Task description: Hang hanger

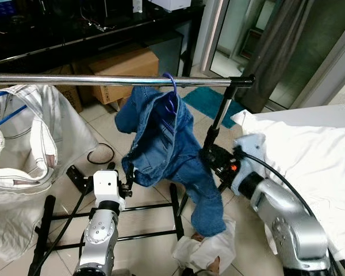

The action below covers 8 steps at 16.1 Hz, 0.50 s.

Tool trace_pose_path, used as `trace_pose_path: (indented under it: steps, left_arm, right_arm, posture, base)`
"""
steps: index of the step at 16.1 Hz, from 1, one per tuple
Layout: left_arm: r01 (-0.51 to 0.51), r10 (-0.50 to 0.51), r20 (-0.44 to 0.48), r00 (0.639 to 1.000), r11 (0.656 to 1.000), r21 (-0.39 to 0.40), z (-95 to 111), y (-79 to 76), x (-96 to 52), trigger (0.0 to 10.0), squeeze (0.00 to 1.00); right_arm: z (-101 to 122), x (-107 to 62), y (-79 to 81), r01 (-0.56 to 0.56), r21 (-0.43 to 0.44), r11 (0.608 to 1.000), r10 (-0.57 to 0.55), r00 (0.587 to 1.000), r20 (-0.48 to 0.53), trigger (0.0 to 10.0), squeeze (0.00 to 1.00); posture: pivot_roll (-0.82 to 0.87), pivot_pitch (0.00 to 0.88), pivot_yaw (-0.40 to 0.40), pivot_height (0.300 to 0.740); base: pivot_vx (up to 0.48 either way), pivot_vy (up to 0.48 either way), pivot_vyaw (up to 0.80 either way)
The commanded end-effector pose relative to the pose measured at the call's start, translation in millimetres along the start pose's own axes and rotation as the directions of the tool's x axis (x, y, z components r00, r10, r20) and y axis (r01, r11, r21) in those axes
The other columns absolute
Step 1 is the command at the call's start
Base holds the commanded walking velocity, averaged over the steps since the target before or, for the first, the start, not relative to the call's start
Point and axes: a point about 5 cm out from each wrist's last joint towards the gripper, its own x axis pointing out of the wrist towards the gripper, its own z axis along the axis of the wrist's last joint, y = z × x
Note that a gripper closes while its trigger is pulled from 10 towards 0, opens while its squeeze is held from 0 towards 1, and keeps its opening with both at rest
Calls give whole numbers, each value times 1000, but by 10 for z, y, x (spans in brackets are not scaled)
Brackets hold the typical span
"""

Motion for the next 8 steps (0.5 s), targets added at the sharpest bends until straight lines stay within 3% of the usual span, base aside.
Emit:
trace_pose_path:
  steps: [1,4,8]
  left_arm:
    - [32,-32,-9,999,999,16,-28,-51,-8,10000,0]
    - [59,-57,-30,998,997,55,-99,-55,-63,10000,0]
    - [59,-55,-68,996,997,54,-190,-35,-112,10000,0]
  right_arm:
    - [-18,-54,-89,30,21,999,-30,999,36,10000,0]
    - [-217,-199,-361,158,65,985,-163,983,87,10000,0]
    - [-750,-453,-720,376,-25,926,-377,925,-39,10000,0]
  posture:
    - [124,49,-83,740]
    - [126,48,-81,740]
    - [126,47,-82,740]
  base:
    - [0,0,0]
    - [0,0,0]
    - [0,0,0]
